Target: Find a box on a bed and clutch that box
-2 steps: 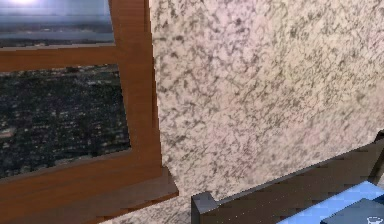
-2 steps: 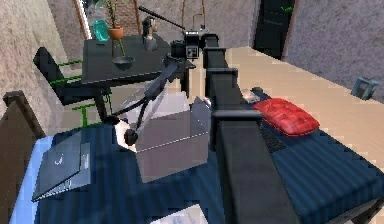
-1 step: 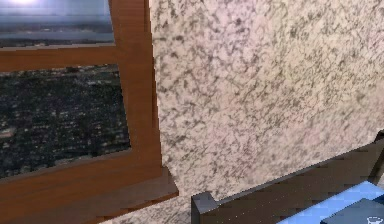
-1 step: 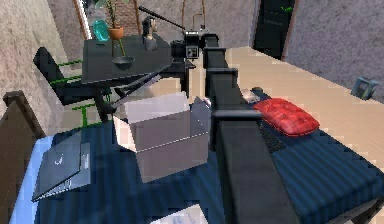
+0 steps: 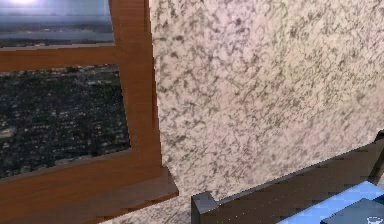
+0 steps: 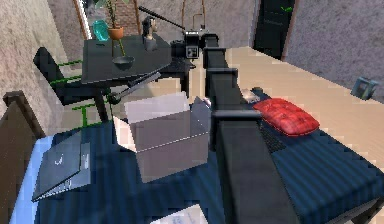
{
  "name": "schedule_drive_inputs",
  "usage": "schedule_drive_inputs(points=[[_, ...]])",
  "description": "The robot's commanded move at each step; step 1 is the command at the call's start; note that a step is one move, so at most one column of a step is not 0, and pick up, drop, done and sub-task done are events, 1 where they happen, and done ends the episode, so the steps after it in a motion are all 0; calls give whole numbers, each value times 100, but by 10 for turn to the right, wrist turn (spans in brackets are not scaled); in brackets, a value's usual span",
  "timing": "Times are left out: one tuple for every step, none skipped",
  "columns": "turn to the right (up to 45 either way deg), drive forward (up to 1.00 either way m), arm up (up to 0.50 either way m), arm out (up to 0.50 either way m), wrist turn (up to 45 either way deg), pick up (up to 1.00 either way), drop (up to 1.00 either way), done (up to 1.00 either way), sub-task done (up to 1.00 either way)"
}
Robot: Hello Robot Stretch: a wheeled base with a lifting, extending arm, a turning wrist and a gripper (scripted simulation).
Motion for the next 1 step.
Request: schedule_drive_inputs(points=[[0, 0, -26, 0, 0, 0, 0, 0, 0]])
